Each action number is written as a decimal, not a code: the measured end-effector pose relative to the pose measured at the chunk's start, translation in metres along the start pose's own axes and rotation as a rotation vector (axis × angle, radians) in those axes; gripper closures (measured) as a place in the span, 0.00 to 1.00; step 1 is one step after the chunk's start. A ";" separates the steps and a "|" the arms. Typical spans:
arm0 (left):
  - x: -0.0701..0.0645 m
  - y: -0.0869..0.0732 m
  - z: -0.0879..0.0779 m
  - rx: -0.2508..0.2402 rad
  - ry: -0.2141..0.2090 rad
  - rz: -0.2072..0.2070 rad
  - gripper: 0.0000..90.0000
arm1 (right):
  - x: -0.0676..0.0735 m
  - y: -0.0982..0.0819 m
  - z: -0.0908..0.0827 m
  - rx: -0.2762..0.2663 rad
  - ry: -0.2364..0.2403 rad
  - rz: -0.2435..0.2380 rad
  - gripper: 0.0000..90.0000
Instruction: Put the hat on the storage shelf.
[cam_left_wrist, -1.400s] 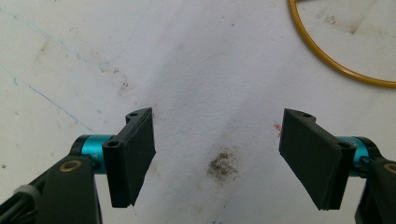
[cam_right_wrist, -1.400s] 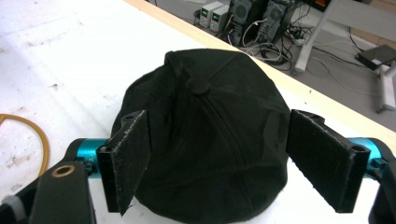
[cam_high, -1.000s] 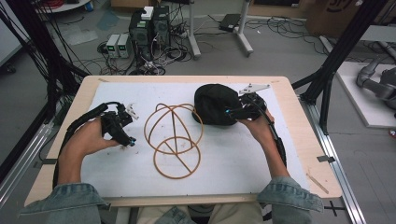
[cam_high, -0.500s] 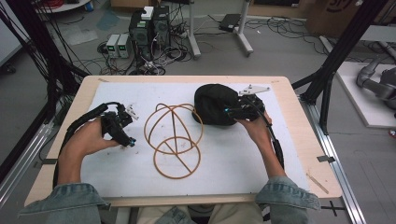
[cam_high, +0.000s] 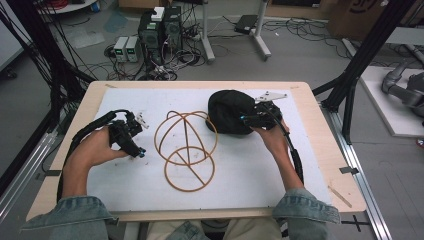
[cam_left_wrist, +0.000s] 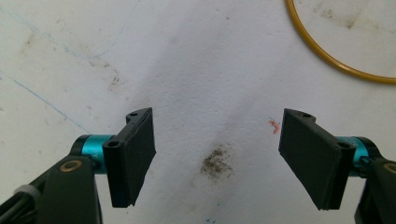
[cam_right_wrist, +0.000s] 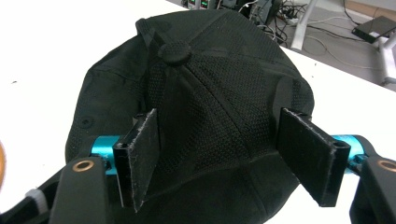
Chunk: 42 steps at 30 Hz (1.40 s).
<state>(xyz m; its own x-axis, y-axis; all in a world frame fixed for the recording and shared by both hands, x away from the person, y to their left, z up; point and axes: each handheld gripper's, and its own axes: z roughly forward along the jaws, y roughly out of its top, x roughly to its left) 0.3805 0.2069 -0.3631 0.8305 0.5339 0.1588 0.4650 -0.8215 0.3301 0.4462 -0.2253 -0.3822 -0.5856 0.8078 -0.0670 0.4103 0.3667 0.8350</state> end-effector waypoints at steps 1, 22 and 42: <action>0.000 0.000 0.000 -0.002 0.000 -0.002 0.30 | 0.000 -0.001 0.001 0.006 0.000 0.005 0.35; 0.000 0.000 0.001 -0.006 -0.002 -0.007 0.30 | -0.001 -0.003 0.007 0.012 0.023 -0.015 0.55; -0.001 0.000 0.003 -0.004 -0.007 -0.022 0.30 | 0.001 0.003 -0.005 -0.046 0.021 -0.062 0.94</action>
<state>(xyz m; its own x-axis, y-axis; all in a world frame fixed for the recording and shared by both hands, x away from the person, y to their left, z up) 0.3806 0.2055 -0.3660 0.8223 0.5502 0.1452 0.4818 -0.8090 0.3369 0.4430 -0.2260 -0.3771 -0.6236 0.7742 -0.1084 0.3401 0.3935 0.8541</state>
